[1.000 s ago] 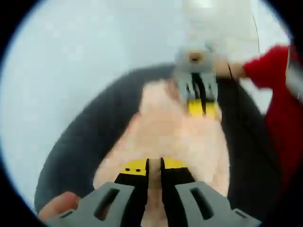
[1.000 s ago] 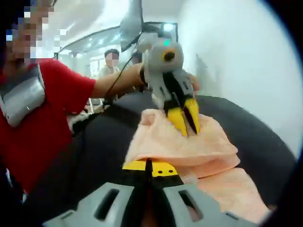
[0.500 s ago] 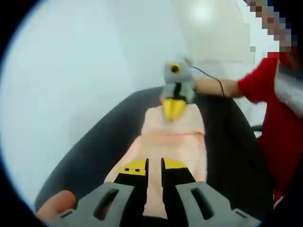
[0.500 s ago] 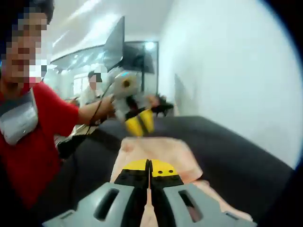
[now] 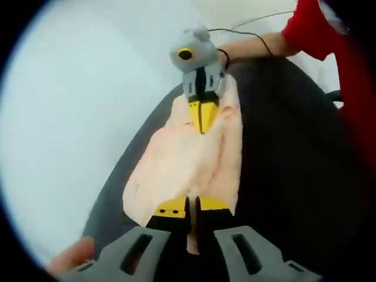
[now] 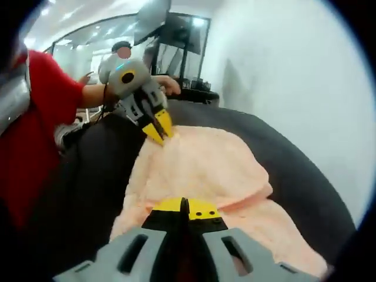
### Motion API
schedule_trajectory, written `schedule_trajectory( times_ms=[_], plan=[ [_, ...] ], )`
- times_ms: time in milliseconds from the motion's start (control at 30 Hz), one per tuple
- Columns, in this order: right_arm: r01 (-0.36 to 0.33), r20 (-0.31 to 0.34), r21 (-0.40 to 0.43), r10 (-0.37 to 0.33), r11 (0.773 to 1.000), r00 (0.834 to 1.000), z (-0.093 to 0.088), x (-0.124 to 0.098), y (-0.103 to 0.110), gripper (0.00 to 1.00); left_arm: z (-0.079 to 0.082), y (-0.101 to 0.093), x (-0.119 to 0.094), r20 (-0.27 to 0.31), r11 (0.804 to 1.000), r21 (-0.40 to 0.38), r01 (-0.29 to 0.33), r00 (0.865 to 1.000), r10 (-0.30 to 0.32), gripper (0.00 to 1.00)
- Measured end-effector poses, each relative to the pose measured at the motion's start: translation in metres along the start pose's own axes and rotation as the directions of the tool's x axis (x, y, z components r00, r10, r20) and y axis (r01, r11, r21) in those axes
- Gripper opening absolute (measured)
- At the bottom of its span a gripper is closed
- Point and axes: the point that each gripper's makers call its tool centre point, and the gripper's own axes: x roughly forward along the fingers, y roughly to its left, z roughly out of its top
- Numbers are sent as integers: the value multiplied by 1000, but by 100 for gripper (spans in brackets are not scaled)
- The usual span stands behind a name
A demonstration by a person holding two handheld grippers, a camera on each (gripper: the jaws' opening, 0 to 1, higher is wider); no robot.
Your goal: Fold the towel on the table until its edges align and the towel forms a compact rectangular stack.
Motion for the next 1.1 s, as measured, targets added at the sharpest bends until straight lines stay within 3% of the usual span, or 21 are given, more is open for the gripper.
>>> schedule_trajectory(
  times_ms=[67,200,300,333,367,400,433,467,500,533,567,600,633,667,700,733,800,867,900,967,1100],
  plan=[
    [-15,18,57,14,998,1000,-2,-1,1,0,10,-6,-7,62,993,-81,86,995,-81,0],
    [-45,85,31,43,998,995,7,-3,3,0,19,-10,-14,118,982,-127,139,985,-124,0],
    [-71,191,152,41,986,981,38,-24,-3,18,49,13,-33,289,957,-262,127,956,-47,2],
    [-72,271,211,13,975,963,59,-40,-10,22,59,26,-43,340,913,-383,141,940,-2,3],
    [-78,354,277,-26,958,935,82,-59,-19,24,65,38,-53,377,841,-512,177,926,35,6],
    [-97,432,367,-77,925,898,101,-81,-30,23,67,50,-63,396,744,-631,220,916,65,8],
    [-110,455,495,-149,862,878,111,-108,-45,21,66,62,-72,393,633,-731,253,915,88,8],
    [-66,408,573,-214,817,888,103,-122,-57,21,60,72,-80,367,526,-809,263,925,101,8],
    [4,327,618,-261,786,908,88,-135,-66,20,48,79,-86,312,442,-865,238,945,102,10],
    [48,265,637,-278,769,923,74,-147,-68,18,28,83,-90,223,400,-901,168,970,94,15],
    [88,194,694,-304,714,933,58,-157,-68,19,5,86,-95,119,405,-911,74,989,87,18],
    [117,130,759,-324,641,937,39,-168,-69,19,-4,86,-97,90,414,-909,44,992,93,18],
    [137,81,805,-335,577,939,22,-177,-67,19,-8,80,-96,85,391,-919,48,993,77,18],
    [150,50,833,-343,533,938,9,-181,-66,19,-10,72,-93,93,343,-937,67,994,60,18],
    [195,-27,871,-352,452,936,-23,-187,-62,19,-10,65,-88,116,324,-941,95,992,47,18],
    [211,-66,891,-346,402,936,-45,-188,-58,19,-9,58,-84,127,317,-942,110,991,32,18],
    [196,-98,935,-316,296,944,-78,-185,-48,19,-10,48,-73,120,359,-928,102,992,28,18],
    [134,-77,973,-284,186,956,-90,-178,-42,22,-7,37,-63,136,364,-924,121,991,16,18],
    [140,-86,974,-277,180,957,-95,-175,-43,25,-5,32,-60,152,359,-923,141,988,2,18],
    [172,-117,963,-255,208,960,-101,-163,-38,26,-5,26,-56,158,367,-918,153,987,-16,18],
    [167,-112,961,-241,221,964,-93,-140,-38,5,-14,23,-50,155,382,-911,154,987,-29,18]
  ],
)
